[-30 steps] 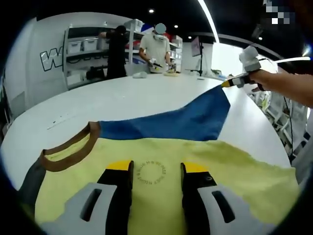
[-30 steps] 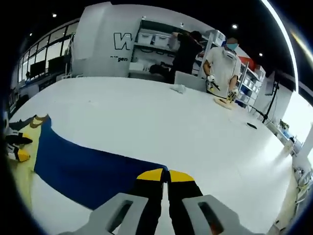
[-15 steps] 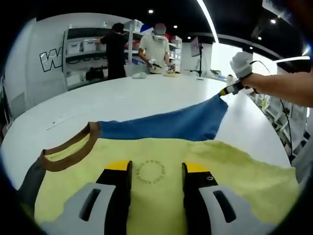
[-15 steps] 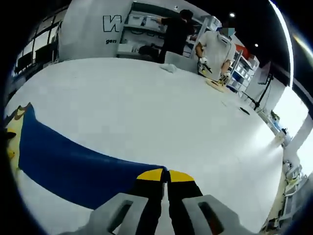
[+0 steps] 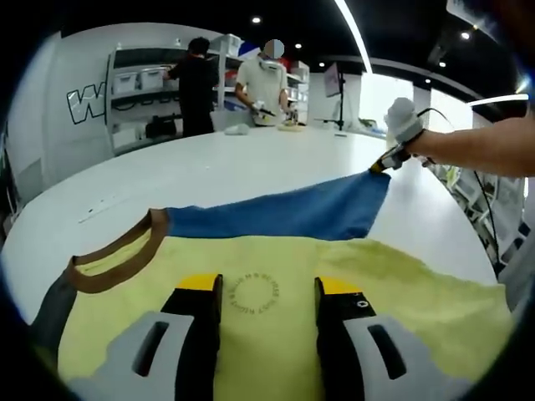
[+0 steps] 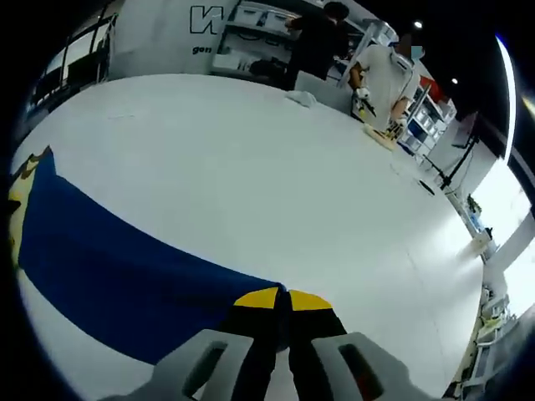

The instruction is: Fold the garment on the visible template until the final outline fits inside the template.

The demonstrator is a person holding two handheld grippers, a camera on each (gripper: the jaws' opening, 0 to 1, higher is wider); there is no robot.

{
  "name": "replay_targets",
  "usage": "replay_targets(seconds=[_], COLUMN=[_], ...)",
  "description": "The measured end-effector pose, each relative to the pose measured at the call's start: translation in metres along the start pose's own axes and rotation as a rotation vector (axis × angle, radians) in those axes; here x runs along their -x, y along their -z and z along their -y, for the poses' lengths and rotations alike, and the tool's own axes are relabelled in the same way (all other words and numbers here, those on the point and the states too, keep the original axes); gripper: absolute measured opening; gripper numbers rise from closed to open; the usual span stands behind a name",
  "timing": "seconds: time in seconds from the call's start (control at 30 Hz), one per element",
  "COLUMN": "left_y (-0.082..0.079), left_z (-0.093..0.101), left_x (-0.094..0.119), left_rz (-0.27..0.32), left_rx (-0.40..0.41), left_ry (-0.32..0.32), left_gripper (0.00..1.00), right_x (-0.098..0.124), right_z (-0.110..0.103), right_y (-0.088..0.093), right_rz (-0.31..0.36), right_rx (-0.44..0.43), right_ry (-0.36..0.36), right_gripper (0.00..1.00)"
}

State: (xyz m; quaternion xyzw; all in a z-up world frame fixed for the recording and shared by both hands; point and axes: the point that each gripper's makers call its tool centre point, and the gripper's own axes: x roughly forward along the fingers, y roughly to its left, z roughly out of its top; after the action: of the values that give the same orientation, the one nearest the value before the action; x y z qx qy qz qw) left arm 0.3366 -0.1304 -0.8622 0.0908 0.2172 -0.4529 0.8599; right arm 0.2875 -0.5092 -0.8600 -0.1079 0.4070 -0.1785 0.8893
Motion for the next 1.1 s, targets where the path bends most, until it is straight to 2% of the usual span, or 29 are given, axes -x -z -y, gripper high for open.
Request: replay_targets(seconds=[0.13, 0.23, 0.27, 0.3, 0.4, 0.5, 0.57, 0.7, 0.77, 0.83, 0.9, 0.97, 1.1], left_y=[0.000, -0.001, -0.003, -0.003, -0.004, -0.015, -0.015, -0.019, -0.016, -0.013, -0.006, 0.004, 0.013], left_z=[0.001, 0.002, 0.001, -0.002, -0.004, -0.011, -0.014, -0.024, -0.029, -0.035, -0.039, -0.049, -0.060], left_x=[0.000, 0.001, 0.002, 0.004, 0.010, 0.026, 0.034, 0.062, 0.074, 0.090, 0.101, 0.124, 0.148], left_rz=[0.008, 0.007, 0.014, 0.011, 0.009, 0.053, 0.047, 0.091, 0.087, 0.110, 0.095, 0.096, 0.104], left_rx=[0.000, 0.004, 0.057, 0.070, 0.043, 0.051, 0.049, 0.043, 0.063, 0.080, 0.089, 0.103, 0.135], left_ry=[-0.002, 0.000, -0.003, -0.013, -0.027, -0.051, -0.064, -0.104, -0.120, -0.146, -0.160, -0.205, -0.255], left_gripper=[0.43, 0.46, 0.48, 0.49, 0.52, 0.61, 0.66, 0.72, 0.75, 0.79, 0.81, 0.81, 0.81], right_x=[0.000, 0.001, 0.001, 0.000, 0.000, 0.000, 0.000, 0.001, 0.002, 0.003, 0.004, 0.007, 0.010], right_z=[0.000, 0.000, 0.000, 0.000, 0.000, 0.000, 0.000, 0.000, 0.001, 0.001, 0.002, 0.004, 0.008], right_y=[0.000, 0.000, 0.000, 0.000, -0.001, -0.002, -0.002, -0.003, -0.005, -0.005, -0.006, -0.007, -0.006], right_rz=[0.006, 0.011, 0.014, 0.016, 0.017, 0.025, 0.027, 0.036, 0.044, 0.049, 0.052, 0.064, 0.075], right_rx=[0.045, 0.038, 0.043, 0.050, 0.050, 0.040, 0.041, 0.026, 0.014, 0.003, 0.001, -0.031, -0.066], right_ry=[0.006, 0.000, -0.001, 0.001, 0.003, 0.001, -0.001, -0.005, -0.005, -0.008, -0.005, -0.016, -0.023], right_gripper=[0.00, 0.00, 0.00, 0.00, 0.00, 0.00, 0.00, 0.05, 0.07, 0.07, 0.08, 0.08, 0.09])
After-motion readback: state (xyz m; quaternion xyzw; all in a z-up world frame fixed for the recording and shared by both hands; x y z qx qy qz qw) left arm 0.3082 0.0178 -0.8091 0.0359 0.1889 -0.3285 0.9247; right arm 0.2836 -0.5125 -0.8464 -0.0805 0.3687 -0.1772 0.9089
